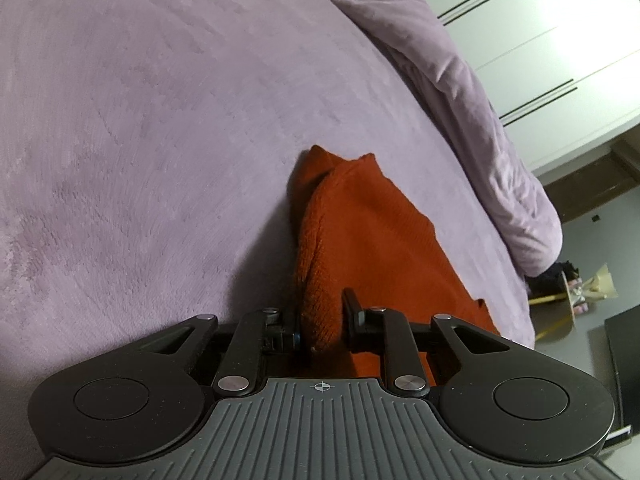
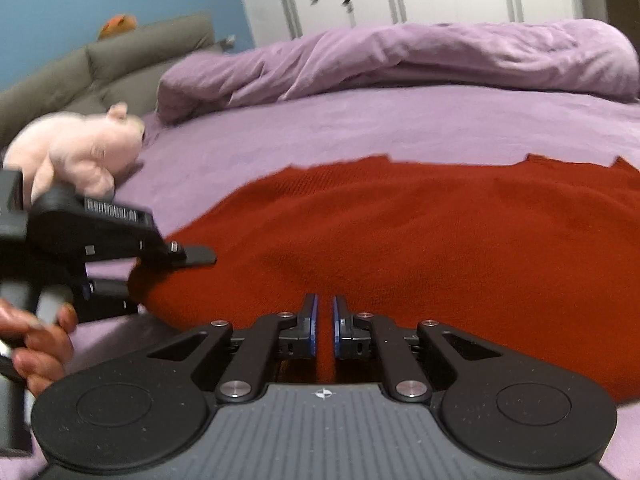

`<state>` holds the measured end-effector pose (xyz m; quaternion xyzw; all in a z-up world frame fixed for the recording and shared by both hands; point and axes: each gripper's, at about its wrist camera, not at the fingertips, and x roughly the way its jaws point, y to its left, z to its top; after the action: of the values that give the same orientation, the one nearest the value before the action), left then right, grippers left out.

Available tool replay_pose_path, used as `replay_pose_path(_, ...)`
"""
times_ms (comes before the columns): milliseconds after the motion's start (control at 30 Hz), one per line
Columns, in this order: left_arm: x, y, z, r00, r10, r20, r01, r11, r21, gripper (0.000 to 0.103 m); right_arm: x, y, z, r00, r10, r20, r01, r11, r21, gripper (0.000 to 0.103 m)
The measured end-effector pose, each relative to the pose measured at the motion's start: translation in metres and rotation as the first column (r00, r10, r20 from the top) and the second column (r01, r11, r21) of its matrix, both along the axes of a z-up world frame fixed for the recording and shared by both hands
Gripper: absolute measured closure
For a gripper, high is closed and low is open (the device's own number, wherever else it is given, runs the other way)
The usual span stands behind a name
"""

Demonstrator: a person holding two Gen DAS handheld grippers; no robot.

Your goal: Fold small clothes

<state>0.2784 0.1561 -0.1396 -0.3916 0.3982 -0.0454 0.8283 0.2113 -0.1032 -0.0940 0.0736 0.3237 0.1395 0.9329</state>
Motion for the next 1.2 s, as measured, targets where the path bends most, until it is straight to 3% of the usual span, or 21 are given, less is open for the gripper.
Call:
replay_pose_path(133,0.000,0.000,0.001,1.000,0.003,-0.004,-0.003,1.000,0.006,0.082,-0.003,-0.006,0.001,1.000,-0.027,0.003,0.026,0.999,0.028,0.096)
replay_pose_path(200,-0.001,-0.001,0.001,1.000,0.001,-0.007,-0.001,1.000,0.012,0.082,0.002,-0.003,-0.009,0.998,0.018,-0.054,-0.016,0.999,0.036,0.094)
replay_pose_path(300,-0.001,0.000,0.006,1.000,-0.005,0.000,0.005,1.000,0.027,0.082,0.003,-0.001,-0.010,0.997,0.051,-0.053,-0.051,0.999,0.013,0.095)
replay_pose_path(467,-0.003,-0.001,0.015,1.000,-0.009,0.015,0.009,0.999,0.045,0.083,-0.011,-0.024,0.009,1.000,-0.004,-0.030,0.006,0.998,0.067,0.095)
replay_pose_path(667,-0.009,-0.026,0.053,0.991,-0.087,0.105,0.068,0.983,0.171,0.085,-0.045,-0.074,0.022,0.990,-0.141,0.012,0.139,0.985,0.099,0.095)
replay_pose_path(767,-0.012,-0.062,0.083,0.958,-0.219,0.183,0.158,0.940,0.302,0.086,-0.054,-0.095,0.022,0.979,-0.205,0.002,0.204,0.971,0.129,0.095)
replay_pose_path(900,-0.017,-0.125,0.101,0.883,-0.413,0.223,0.289,0.853,0.435,0.089,-0.059,-0.113,0.025,0.966,-0.258,0.013,0.253,0.954,0.161,0.094)
replay_pose_path(1000,-0.016,-0.166,0.090,0.831,-0.519,0.200,0.397,0.805,0.440,0.091,-0.060,-0.121,0.024,0.961,-0.277,0.009,0.271,0.946,0.179,0.094)
replay_pose_path(1100,-0.012,-0.194,0.063,0.820,-0.561,0.116,0.446,0.752,0.486,0.091,-0.061,-0.128,0.023,0.959,-0.284,0.004,0.279,0.944,0.176,0.094)
replay_pose_path(1133,-0.009,-0.195,0.052,0.830,-0.551,0.082,0.456,0.756,0.470,0.091,-0.063,-0.131,0.023,0.957,-0.289,-0.001,0.284,0.943,0.172,0.094)
replay_pose_path(1200,-0.011,-0.188,0.038,0.849,-0.523,0.080,0.448,0.791,0.418,0.088,-0.064,-0.137,0.023,0.956,-0.293,-0.010,0.290,0.942,0.168,0.094)
